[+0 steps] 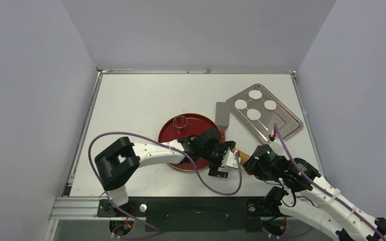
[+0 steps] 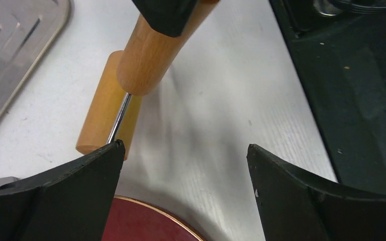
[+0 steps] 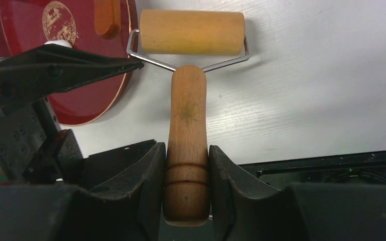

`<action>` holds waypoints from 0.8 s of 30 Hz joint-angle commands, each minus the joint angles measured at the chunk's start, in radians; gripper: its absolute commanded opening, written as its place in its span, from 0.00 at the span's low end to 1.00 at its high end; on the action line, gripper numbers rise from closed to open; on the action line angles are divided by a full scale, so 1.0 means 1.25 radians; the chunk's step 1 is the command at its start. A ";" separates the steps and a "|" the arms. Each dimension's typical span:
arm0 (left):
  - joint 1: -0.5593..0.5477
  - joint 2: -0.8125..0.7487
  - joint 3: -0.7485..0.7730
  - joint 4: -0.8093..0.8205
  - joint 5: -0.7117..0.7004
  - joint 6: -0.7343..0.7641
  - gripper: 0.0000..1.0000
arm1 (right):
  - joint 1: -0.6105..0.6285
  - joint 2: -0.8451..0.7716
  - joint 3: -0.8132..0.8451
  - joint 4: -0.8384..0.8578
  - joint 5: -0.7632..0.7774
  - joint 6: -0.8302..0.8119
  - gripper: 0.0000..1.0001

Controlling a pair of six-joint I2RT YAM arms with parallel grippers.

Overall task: Roll out the dumpling wrappers from the dough
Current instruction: Pick up the rolling pin from the center of the board.

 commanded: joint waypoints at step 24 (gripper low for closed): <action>0.012 -0.004 0.167 -0.143 0.106 0.058 0.90 | -0.021 0.019 0.022 0.067 -0.038 -0.021 0.00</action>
